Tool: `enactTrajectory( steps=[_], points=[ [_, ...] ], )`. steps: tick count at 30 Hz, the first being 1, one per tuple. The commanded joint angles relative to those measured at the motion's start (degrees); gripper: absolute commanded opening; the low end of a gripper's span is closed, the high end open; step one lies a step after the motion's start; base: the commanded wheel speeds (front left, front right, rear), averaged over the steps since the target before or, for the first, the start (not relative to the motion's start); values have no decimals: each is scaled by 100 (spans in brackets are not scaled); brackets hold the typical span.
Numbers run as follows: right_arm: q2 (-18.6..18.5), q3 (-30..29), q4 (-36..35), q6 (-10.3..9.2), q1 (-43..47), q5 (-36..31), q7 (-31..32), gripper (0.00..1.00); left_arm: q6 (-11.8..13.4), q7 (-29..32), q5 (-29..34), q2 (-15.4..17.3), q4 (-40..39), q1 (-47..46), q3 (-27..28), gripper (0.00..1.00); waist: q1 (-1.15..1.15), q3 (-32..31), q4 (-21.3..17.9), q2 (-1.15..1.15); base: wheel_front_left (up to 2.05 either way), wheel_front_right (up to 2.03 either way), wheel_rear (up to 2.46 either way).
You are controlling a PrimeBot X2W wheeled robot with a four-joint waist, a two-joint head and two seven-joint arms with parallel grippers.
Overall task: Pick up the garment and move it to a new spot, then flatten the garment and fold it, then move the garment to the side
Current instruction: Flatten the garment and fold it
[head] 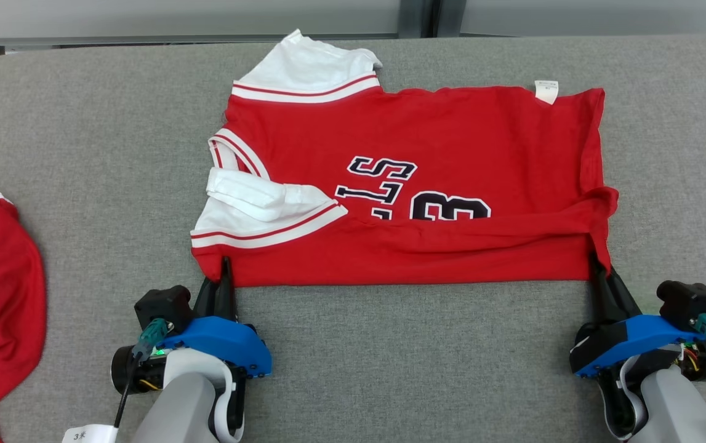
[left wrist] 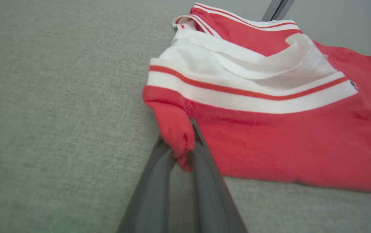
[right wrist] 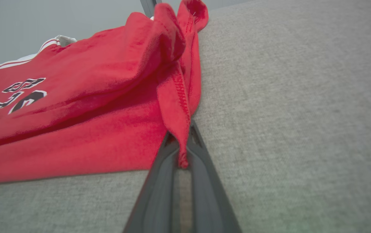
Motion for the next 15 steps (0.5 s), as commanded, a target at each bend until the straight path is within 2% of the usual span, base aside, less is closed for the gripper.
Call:
enactTrajectory(
  steps=[1, 7, 15],
  points=[
    [61, 15, 82, 1, 82, 91, 71, 0, -21, 188, -24, -115, 126, 327, -51, 0, 0, -55, 10, 0, 0, 0, 0],
    [-51, -230, -263, 1, 301, 369, 47, 0, 25, 109, 351, -65, -662, 461, 393, 0, 0, -479, 98, 0, 0, 0, 0],
    [-44, -256, -579, 0, 1220, 657, 46, 0, -13, 108, 514, -68, -990, 1404, 548, 0, 0, -1186, 172, 0, 0, 0, 0]
  ],
)
